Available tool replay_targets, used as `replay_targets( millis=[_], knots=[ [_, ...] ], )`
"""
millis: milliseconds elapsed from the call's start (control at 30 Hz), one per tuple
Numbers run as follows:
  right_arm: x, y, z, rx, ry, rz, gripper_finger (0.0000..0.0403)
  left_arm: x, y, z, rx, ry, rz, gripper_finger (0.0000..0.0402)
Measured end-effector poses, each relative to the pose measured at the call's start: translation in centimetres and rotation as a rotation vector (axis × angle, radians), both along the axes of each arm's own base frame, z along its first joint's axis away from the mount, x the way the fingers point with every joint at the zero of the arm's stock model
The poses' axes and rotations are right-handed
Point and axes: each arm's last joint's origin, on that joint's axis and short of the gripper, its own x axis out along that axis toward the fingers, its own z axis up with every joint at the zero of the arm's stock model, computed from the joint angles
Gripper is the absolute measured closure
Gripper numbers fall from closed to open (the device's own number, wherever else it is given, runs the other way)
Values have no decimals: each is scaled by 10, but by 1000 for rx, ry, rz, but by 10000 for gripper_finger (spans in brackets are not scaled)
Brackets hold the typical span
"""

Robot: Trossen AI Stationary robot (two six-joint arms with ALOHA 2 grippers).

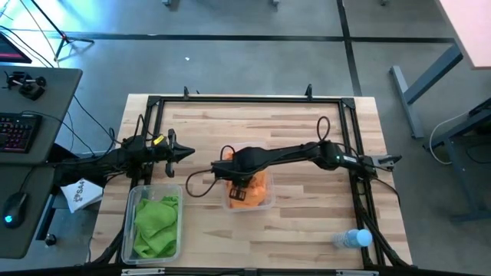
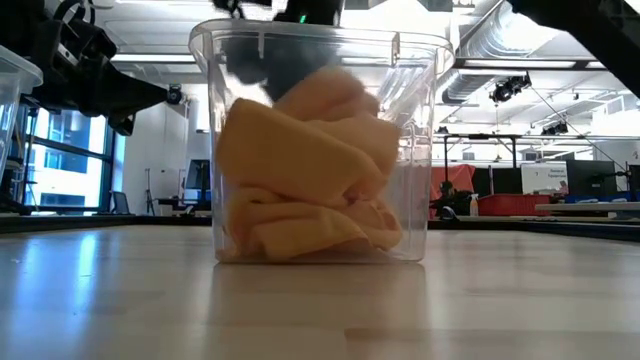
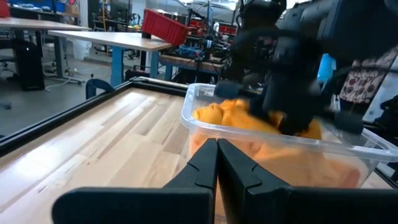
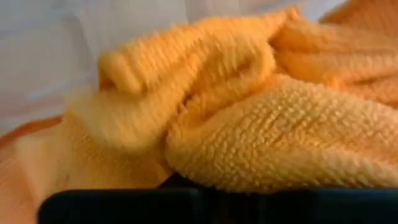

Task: Sort microfiber towel by color & place in baskets
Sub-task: Put the yellow microfiber towel into the right transparent bin, then return to Home Position

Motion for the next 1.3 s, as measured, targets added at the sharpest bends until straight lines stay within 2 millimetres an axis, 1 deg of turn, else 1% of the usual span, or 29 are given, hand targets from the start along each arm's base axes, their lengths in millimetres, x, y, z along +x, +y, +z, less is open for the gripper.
replay_targets(
  millis=[333, 467, 600, 667, 733, 833, 900, 933, 967, 1067, 1133, 1233, 1300],
  knots=[
    [-29, -3, 74, 12, -133, 9, 265, 0, 0, 0, 0, 0, 0, 401],
    [-44, -5, 100, 7, -165, 43, 237, 0, 0, 0, 0, 0, 0, 402],
    [-67, -4, 131, -37, -205, 95, 234, 0, 0, 0, 0, 0, 0, 402],
    [-79, -2, 146, -78, -233, 135, 246, 0, 0, 0, 0, 0, 0, 402],
    [-92, 0, 155, -119, -249, 167, 271, 0, 0, 0, 0, 0, 0, 402],
    [-114, 3, 160, -174, -269, 188, 328, 0, 0, 0, 0, 0, 0, 402],
    [-129, 3, 157, -171, -305, 192, 373, 0, 0, 0, 0, 0, 0, 401],
    [-138, 3, 153, -168, -327, 194, 387, 0, 0, 0, 0, -1, 0, 402],
    [-146, 3, 149, -164, -353, 194, 394, 0, 0, 0, 0, 0, 0, 402],
    [-172, 1, 134, -139, -429, 164, 382, 0, 0, 0, 0, 0, 0, 402],
    [-192, -2, 123, -116, -483, 136, 382, 0, 0, 0, 0, 0, 0, 402],
    [-218, -6, 103, -98, -592, 142, 398, 0, 0, 0, 0, 0, 0, 402],
    [-232, -8, 87, -97, -687, 161, 399, 0, 0, 0, 0, 0, 0, 402]
  ],
)
